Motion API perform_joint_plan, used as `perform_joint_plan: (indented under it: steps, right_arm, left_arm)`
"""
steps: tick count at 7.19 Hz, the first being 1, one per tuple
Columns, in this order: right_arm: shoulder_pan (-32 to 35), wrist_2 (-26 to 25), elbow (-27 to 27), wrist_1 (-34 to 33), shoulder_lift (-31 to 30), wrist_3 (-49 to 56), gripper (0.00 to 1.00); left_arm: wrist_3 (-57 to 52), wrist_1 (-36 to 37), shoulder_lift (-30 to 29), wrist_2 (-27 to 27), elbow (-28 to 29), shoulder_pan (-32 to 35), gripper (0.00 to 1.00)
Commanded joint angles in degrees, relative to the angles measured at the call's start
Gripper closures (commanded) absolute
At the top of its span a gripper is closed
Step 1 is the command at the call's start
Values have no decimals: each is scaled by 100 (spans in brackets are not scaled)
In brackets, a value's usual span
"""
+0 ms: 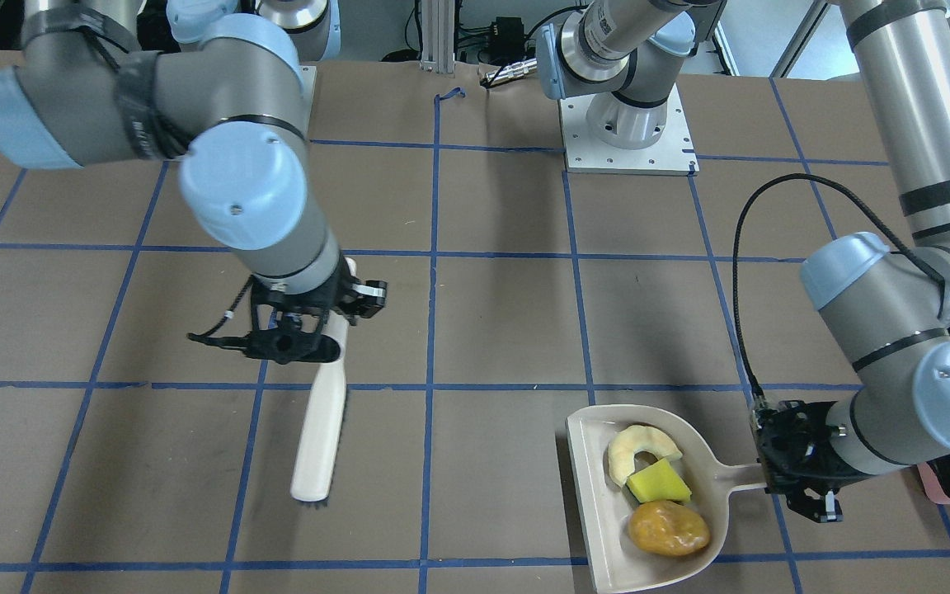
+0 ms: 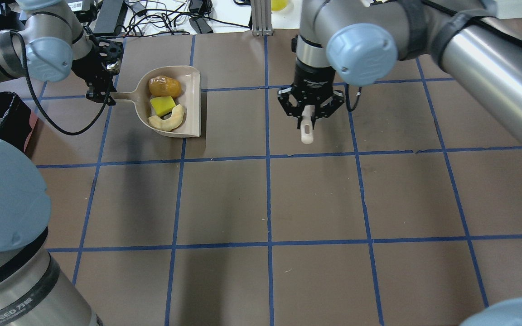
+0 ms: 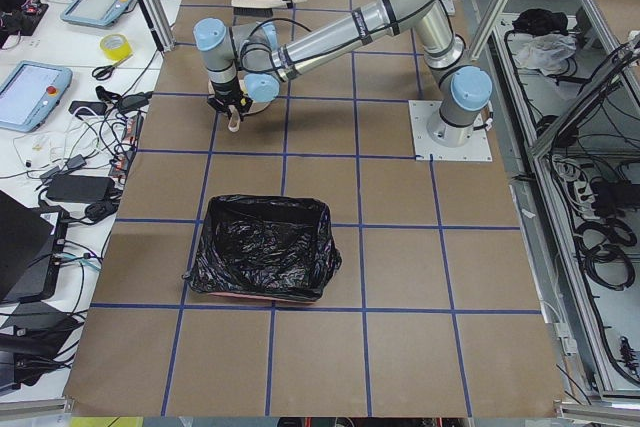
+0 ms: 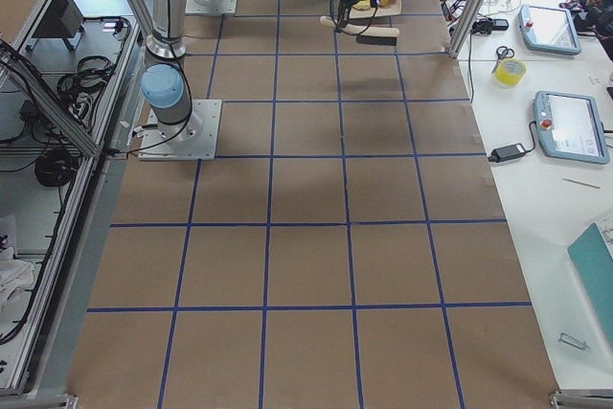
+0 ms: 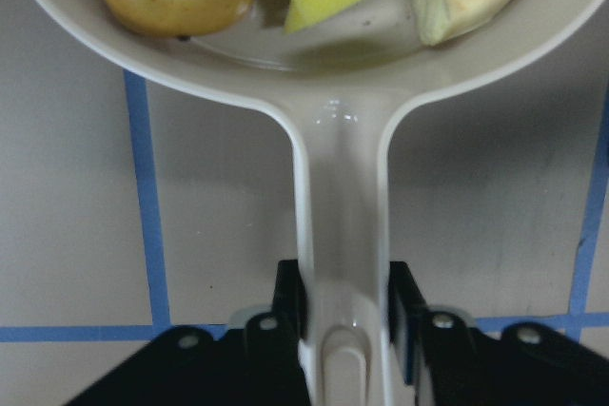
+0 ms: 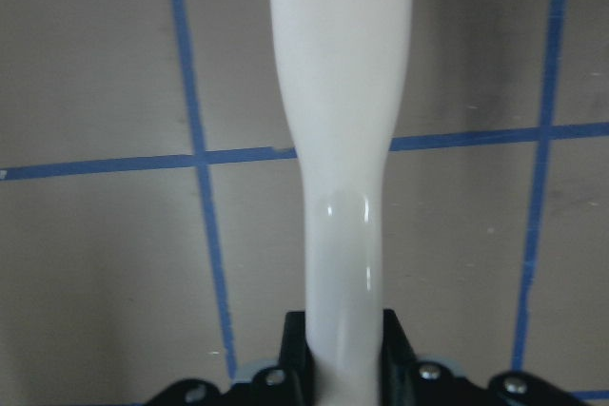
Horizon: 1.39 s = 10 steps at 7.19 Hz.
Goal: Sweep and dump trash into bin
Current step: 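Tip the dustpan into the bin with the left gripper while the right returns the brush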
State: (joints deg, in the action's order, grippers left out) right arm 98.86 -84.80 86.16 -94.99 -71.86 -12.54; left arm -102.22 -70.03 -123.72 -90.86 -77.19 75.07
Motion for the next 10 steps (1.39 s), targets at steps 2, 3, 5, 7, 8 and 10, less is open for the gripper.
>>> perform_joint_plan:
  steps: [2,3,5,7,8,10]
  right_arm:
    - [-1393,-484,585,-552,-207,1585,100]
    - [-1727,-676,838,-991,-93,1701,100]
    - [-2421,-766,1523,-1984,-48,2831,100]
    - [-2705,-739,1614,-2023,-4,3203,100]
    - [-2784,-757,1623,-2041,22,3345,100]
    - [-2855,-783,1623,-2076,137,3355,100]
  left_arm:
    - [-1049,-1081,146,50,783,-999,100]
    - [-1464,-1205,137,77,932,-1499,100]
    - [-2243,-1967,146,60,1729,-2248,100]
    - [-3458,-2610,-90,24,2802,-3153,100]
    - [-3933,-2578,-117,24,3006,-3522,100]
    - [-4506,-2011,-310,7,3035,-3955,100]
